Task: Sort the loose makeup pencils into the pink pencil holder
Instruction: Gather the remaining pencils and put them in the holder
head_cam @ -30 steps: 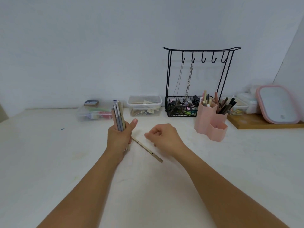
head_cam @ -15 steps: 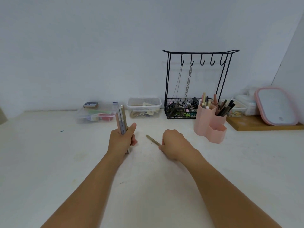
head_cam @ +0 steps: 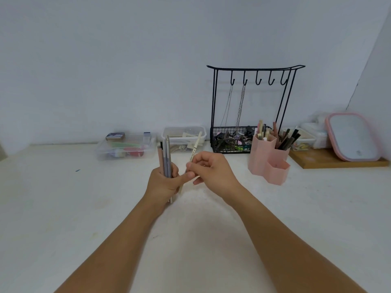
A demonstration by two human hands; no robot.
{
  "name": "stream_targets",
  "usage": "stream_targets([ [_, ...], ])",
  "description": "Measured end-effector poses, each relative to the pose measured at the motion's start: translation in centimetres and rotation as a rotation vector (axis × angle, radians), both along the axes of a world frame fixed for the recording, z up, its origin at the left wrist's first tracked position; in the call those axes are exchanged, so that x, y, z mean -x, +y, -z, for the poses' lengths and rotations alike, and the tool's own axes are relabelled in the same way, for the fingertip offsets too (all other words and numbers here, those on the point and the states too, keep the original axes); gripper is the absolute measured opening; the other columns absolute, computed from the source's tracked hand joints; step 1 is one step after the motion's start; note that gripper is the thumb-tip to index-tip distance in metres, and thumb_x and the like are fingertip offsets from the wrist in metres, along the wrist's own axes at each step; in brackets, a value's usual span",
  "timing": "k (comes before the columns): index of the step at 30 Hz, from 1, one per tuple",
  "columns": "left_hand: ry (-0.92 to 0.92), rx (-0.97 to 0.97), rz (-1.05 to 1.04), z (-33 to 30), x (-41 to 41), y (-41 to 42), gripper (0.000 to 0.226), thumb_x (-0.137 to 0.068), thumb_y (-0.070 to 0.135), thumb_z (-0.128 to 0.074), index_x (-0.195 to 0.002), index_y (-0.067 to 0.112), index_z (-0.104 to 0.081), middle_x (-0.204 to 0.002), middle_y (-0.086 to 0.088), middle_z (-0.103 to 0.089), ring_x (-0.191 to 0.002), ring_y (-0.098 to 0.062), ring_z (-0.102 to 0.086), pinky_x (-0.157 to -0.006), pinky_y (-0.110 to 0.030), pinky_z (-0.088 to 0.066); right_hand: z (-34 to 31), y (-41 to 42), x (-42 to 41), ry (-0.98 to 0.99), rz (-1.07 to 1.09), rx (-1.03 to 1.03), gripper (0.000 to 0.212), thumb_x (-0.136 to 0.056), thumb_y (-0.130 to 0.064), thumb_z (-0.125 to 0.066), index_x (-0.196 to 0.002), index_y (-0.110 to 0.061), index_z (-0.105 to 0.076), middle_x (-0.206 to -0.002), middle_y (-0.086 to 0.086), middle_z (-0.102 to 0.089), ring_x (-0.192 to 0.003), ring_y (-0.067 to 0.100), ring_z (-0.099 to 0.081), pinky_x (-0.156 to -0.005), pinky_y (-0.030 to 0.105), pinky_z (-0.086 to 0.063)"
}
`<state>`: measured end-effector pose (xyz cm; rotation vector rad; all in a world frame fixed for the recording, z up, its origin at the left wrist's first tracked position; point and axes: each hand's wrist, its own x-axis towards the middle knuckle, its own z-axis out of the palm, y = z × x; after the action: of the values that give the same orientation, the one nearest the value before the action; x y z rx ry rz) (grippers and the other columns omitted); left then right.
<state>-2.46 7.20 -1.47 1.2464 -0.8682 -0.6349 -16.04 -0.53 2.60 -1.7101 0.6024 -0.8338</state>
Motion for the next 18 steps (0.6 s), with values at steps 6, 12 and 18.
stream_targets([
  [6,-0.149,-0.078,0.02,0.8,-0.4,-0.3,0.046,-0.056,0.009,-0.092,-0.07,0.004,-0.049,-0.066,-0.012,-0.045,-0.061,-0.022,-0.045,-0.058,-0.031,-0.048,0.7,0.6,-0.5,0.047,-0.056,0.078,0.005,-0.086,-0.009,-0.069,-0.081,-0.008,-0.07,-0.072,0.012,-0.073,-0.062,0.015,-0.065,-0.068,0.034,-0.055],
  [12,-0.189,-0.087,-0.006,0.7,0.0,-0.4,0.032,-0.081,-0.021,-0.058,-0.069,0.009,-0.061,-0.053,0.001,-0.059,-0.048,-0.013,-0.052,-0.05,-0.027,-0.045,1.1,1.4,-0.9,0.025,-0.136,0.108,0.006,-0.084,-0.004,-0.072,-0.089,-0.004,-0.076,-0.073,0.013,-0.072,-0.062,0.024,-0.068,-0.062,0.026,-0.053],
  [18,-0.279,-0.067,0.013,0.3,0.7,-0.5,0.012,-0.095,-0.004,-0.06,-0.085,0.002,-0.063,-0.057,0.002,-0.06,-0.049,-0.012,-0.055,-0.05,-0.02,-0.046,1.0,1.3,-0.5,0.057,0.001,0.143,0.003,-0.081,-0.005,-0.076,-0.082,-0.003,-0.077,-0.057,0.001,-0.067,-0.046,0.01,-0.061,-0.054,0.015,-0.047],
])
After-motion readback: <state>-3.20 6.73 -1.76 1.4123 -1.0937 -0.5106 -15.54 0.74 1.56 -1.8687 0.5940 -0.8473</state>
